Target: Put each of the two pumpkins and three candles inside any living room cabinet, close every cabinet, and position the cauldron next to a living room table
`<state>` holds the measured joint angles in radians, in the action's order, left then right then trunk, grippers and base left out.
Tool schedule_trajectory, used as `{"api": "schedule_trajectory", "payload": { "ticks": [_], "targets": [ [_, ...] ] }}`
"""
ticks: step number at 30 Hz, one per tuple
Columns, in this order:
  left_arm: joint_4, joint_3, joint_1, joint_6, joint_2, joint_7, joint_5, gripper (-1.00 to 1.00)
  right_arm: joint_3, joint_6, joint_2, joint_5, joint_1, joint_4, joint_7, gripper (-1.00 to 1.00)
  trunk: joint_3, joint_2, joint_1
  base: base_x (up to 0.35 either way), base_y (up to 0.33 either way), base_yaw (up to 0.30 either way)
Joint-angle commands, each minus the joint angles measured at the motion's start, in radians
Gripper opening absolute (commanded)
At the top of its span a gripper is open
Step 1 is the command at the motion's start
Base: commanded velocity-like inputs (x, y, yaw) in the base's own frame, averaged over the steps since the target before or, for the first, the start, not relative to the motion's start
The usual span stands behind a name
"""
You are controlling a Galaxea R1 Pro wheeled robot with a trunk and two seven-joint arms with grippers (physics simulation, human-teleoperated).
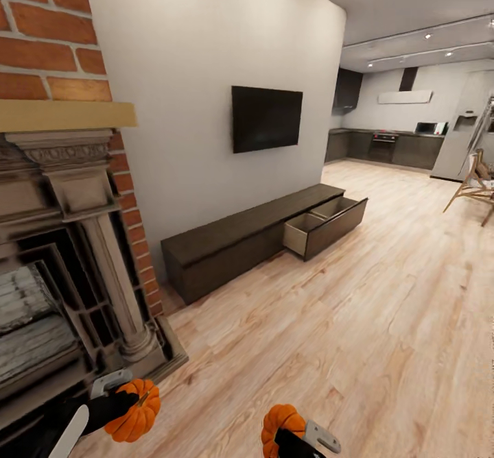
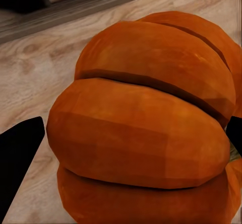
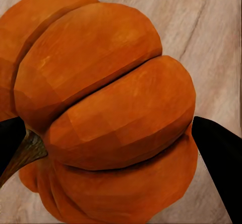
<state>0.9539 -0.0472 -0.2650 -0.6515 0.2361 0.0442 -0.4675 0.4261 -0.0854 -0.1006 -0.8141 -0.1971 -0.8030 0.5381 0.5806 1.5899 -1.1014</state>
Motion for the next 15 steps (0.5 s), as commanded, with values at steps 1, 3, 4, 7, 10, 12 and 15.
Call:
{"api": "schedule_trajectory", "payload": {
  "ticks": [1,3,4,7,10,12,15],
  "targets": [
    [0.002,-0.001,0.000,-0.005,0.000,0.006,-0.011,-1.00,-0.009,-0.004,0.001,-0.002,-0.001,-0.001,0.006,-1.00,0.002,0.001,0.000,0.319,0.000,-0.218],
    [0.002,0.000,0.000,-0.005,0.000,0.006,-0.011,-1.00,-0.035,-0.004,0.003,-0.002,-0.001,-0.001,0.006,-1.00,0.004,0.001,0.000,0.321,0.000,-0.204],
    [0.002,0.000,0.000,-0.005,0.000,0.006,-0.011,-1.00,-0.046,-0.004,0.004,-0.002,-0.001,-0.001,0.006,-1.00,0.006,0.001,0.000,0.321,0.000,-0.193],
    [0.002,0.000,0.000,-0.004,0.000,0.006,-0.011,-1.00,-0.077,-0.005,0.006,-0.003,-0.001,-0.001,0.006,-1.00,0.010,0.001,0.000,0.322,0.000,-0.181],
    [0.002,0.000,0.000,-0.004,0.000,0.006,-0.011,-1.00,-0.120,-0.005,0.005,-0.003,-0.001,0.005,0.006,-1.00,0.014,0.001,0.000,0.322,0.000,-0.170],
    [0.002,0.000,0.000,-0.004,0.000,0.006,-0.011,-1.00,-0.134,-0.005,0.002,-0.004,-0.001,0.013,0.006,-1.00,0.016,0.001,0.000,0.322,0.000,-0.159],
    [0.002,0.001,0.000,-0.004,-0.001,0.006,-0.011,-1.00,-0.141,-0.005,-0.002,-0.004,-0.001,0.018,0.006,-1.00,0.019,0.001,0.000,0.322,-0.016,-0.082]
  ]
}}
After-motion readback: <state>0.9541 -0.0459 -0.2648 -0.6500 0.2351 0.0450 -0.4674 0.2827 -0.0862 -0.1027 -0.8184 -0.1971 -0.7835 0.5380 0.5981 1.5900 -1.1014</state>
